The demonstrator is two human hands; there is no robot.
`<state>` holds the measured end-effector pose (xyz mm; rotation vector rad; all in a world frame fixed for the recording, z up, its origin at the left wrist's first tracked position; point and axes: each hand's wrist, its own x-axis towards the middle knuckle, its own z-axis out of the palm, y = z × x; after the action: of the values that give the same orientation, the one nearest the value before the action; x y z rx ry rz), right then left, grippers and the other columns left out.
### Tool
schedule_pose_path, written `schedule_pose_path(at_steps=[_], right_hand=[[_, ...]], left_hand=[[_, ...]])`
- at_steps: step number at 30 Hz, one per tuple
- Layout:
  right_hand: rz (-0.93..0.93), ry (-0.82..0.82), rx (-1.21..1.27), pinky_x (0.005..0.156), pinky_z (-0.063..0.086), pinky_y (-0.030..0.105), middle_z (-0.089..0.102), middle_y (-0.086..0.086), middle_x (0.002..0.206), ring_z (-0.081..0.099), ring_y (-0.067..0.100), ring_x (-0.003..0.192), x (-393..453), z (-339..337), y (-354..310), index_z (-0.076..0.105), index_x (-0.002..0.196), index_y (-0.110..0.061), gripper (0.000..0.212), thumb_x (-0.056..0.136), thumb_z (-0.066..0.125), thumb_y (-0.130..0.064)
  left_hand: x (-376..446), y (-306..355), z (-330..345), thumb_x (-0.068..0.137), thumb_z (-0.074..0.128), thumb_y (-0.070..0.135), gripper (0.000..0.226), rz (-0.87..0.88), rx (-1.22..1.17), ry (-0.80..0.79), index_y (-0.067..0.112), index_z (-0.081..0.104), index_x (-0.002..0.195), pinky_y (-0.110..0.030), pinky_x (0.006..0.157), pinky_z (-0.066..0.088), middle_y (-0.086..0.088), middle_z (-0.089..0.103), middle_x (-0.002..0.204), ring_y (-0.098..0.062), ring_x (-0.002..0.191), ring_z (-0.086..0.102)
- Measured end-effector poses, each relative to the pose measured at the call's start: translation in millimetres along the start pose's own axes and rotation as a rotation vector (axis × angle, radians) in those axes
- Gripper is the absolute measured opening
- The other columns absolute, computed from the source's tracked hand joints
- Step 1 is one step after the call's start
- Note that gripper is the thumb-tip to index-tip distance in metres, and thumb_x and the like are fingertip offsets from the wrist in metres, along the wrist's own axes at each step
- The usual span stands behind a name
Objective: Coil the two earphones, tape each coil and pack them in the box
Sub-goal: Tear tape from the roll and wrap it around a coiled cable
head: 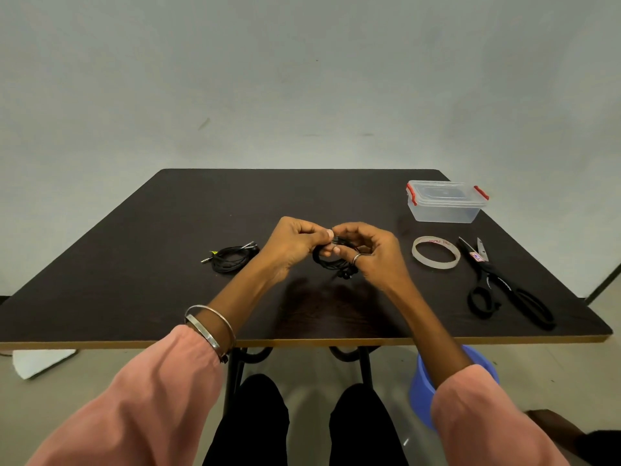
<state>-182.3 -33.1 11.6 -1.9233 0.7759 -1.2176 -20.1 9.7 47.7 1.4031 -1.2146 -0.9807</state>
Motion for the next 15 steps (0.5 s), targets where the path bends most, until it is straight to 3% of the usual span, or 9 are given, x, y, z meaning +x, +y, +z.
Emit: schedule_pose_path(at_steps=[4, 7, 10, 15], right_hand=[[-0.026, 0.033, -0.089, 0.086, 0.056, 0.041, 0.074, -0.004, 0.099, 0.069, 0.009, 0.094, -4.2, -1.2, 0.7, 0.072, 0.107, -0.018, 0.023, 0.085, 0.070, -0.021], [-0.053, 0.046, -0.134, 0.084, 0.056, 0.038, 0.074, -0.003, 0.097, 0.069, 0.009, 0.092, -5.1, -0.6, 0.1, 0.073, 0.106, -0.018, 0.021, 0.086, 0.069, -0.020], [-0.013, 0.039, -0.148, 0.086, 0.056, 0.035, 0.073, -0.002, 0.097, 0.069, 0.010, 0.092, -4.2, -0.8, 1.8, 0.073, 0.104, -0.016, 0.024, 0.081, 0.074, -0.013], [0.041, -0.016, -0.174, 0.084, 0.054, 0.026, 0.071, -0.003, 0.095, 0.068, 0.009, 0.091, -1.2, -1.7, 2.5, 0.071, 0.101, -0.015, 0.027, 0.076, 0.078, -0.010]], left_hand=[[-0.6, -4.3, -0.4, 0.084, 0.069, 0.009, 0.010, 0.055, 0.025, -0.005, 0.001, 0.074, 0.085, -0.034, 0.087, 0.056, -0.018, 0.073, 0.080, -0.023, 0.077, 0.071], [-1.5, -5.9, 1.1, 0.082, 0.071, 0.008, 0.009, 0.093, 0.049, 0.022, 0.004, 0.074, 0.089, -0.040, 0.091, 0.055, -0.017, 0.074, 0.080, -0.024, 0.078, 0.072], [-1.9, -6.8, 1.6, 0.081, 0.072, 0.008, 0.024, 0.138, 0.070, 0.029, 0.012, 0.070, 0.104, -0.040, 0.096, 0.052, -0.016, 0.074, 0.079, -0.022, 0.081, 0.073], [-3.6, -8.4, 4.3, 0.078, 0.074, 0.005, 0.020, 0.230, 0.153, 0.043, 0.011, 0.073, 0.097, -0.039, 0.092, 0.055, -0.009, 0.075, 0.086, -0.017, 0.086, 0.072]])
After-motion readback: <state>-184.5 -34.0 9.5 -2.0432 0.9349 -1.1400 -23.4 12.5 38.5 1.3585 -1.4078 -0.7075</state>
